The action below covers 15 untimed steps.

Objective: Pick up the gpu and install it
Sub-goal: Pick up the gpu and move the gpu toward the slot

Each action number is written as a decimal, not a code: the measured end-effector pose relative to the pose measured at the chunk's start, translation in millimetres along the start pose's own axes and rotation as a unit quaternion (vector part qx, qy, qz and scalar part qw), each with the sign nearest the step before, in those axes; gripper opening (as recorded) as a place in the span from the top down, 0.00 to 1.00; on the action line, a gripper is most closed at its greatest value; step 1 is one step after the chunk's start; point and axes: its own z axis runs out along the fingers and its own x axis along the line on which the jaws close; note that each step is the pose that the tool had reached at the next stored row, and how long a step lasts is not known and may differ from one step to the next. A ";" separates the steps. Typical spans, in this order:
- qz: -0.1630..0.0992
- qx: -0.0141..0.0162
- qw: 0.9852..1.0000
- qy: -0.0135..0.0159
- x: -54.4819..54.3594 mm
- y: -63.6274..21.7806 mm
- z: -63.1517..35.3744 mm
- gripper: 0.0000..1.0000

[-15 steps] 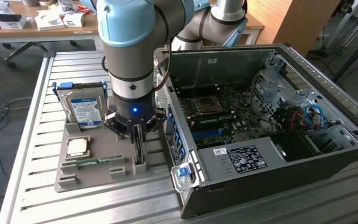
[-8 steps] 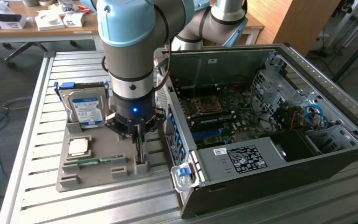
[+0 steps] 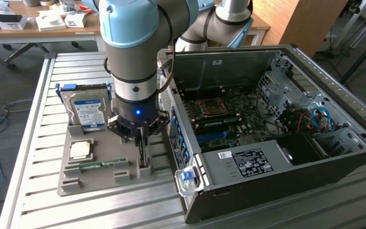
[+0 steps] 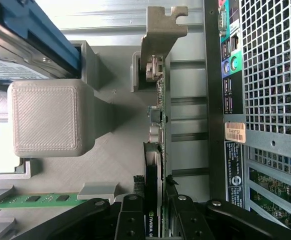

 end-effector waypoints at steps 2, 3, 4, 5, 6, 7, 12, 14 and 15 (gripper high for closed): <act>-0.003 0.000 1.000 0.000 0.0 0.0 0.0 0.74; -0.006 0.000 1.000 0.000 0.0 0.0 0.0 0.74; -0.007 0.000 1.000 0.000 0.0 0.0 0.0 0.74; -0.007 0.000 1.000 0.000 0.0 0.0 0.0 0.74; -0.007 0.000 1.000 0.000 0.0 0.0 0.0 0.74; -0.007 0.000 1.000 0.000 0.0 0.0 0.0 0.74; -0.007 0.000 1.000 0.000 0.0 0.0 -0.2 0.74; -0.007 0.000 1.000 0.000 -0.1 0.1 -2.4 0.74; -0.007 0.000 1.000 0.000 -0.1 0.2 -4.0 0.74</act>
